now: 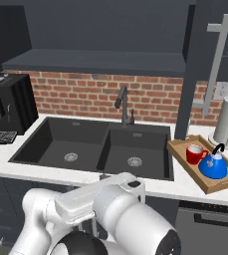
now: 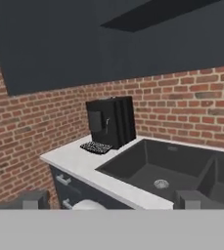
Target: Pick the kettle from the counter and place it on the tray. Then pick the mug from the cabinet and place it on the tray. Then close the cabinet doors.
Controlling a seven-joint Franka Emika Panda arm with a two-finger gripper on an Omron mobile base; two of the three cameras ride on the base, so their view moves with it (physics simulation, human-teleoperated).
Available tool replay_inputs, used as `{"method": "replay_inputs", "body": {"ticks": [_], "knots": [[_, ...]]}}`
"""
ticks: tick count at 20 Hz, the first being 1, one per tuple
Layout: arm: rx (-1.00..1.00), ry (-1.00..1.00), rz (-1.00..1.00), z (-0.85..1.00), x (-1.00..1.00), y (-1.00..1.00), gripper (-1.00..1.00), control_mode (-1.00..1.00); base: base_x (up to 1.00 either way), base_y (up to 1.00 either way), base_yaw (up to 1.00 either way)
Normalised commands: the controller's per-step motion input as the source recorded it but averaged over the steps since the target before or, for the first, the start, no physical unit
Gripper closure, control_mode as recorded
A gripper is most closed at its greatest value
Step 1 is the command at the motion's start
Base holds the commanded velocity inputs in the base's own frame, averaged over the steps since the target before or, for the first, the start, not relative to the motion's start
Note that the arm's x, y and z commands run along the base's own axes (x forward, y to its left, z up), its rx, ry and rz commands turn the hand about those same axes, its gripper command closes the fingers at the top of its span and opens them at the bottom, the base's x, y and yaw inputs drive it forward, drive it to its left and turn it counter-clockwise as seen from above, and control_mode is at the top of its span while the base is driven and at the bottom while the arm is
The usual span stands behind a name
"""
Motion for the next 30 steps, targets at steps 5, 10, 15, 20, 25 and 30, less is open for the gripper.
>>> {"method": "replay_inputs", "body": {"ticks": [5, 10, 15, 20, 25, 30], "knots": [[0.13, -0.07, 0.00, 0.00, 0.49, -0.49, -1.00, -1.00, 0.00, 0.00, 0.00], [0.14, -0.06, 0.00, 0.00, 0.49, -0.40, -1.00, -1.00, 0.00, 0.00, 0.00], [0.11, -0.03, 0.00, 0.00, 0.23, -0.44, -1.00, -1.00, 0.00, 0.00, 0.00], [0.09, 0.00, -0.02, 0.13, 0.01, -0.45, -1.00, -1.00, 0.00, 0.00, 0.00], [0.05, 0.00, -0.08, 0.25, 0.00, -0.38, -1.00, -1.00, 0.00, 0.00, 0.00], [0.03, 0.00, -0.09, 0.27, 0.00, -0.31, -1.00, -1.00, 0.00, 0.00, 0.00]]}}
